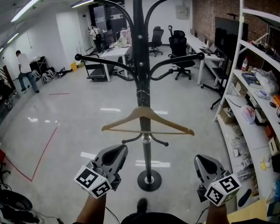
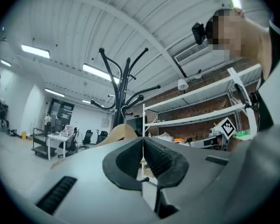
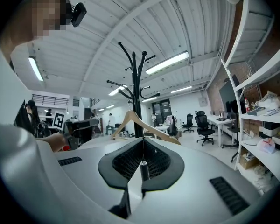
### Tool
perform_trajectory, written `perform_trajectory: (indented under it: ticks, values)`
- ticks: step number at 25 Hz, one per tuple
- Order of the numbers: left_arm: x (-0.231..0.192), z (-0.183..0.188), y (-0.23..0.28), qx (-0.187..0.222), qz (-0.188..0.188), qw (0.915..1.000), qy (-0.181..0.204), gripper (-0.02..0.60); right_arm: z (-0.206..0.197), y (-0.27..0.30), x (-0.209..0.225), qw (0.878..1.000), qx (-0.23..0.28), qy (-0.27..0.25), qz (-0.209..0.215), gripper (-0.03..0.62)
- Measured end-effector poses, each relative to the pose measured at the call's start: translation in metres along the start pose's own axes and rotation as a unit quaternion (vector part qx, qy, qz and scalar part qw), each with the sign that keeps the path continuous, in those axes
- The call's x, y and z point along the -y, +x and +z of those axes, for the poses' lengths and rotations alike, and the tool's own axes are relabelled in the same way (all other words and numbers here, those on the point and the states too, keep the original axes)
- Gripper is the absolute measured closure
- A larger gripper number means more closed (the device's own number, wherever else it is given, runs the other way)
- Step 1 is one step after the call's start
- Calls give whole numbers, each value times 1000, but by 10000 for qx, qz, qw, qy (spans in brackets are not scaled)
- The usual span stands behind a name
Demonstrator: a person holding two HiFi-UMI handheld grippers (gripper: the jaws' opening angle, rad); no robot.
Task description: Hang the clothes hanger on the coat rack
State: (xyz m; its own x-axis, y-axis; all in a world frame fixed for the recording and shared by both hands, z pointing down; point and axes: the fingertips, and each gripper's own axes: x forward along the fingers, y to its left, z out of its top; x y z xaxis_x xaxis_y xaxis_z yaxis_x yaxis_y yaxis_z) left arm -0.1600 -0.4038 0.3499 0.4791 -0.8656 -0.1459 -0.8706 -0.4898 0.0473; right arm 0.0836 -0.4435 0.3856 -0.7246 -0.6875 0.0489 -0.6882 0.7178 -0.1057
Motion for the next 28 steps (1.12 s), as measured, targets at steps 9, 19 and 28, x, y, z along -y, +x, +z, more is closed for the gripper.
perform_trajectory:
  ticks: [9,19,28]
  values:
    - [54,-38,-64,-300,203,9958,-839,581,-25,-25,-26,9985,-132,274,449,586]
    - [80,-34,-134,-401,153,9956,-836,581,-17,-27,-91,9971,-112,143,736,586]
    - [90,-39,-242,-444,34,9940,-994,581,-40,-50,-204,9961,-437,4,768,587]
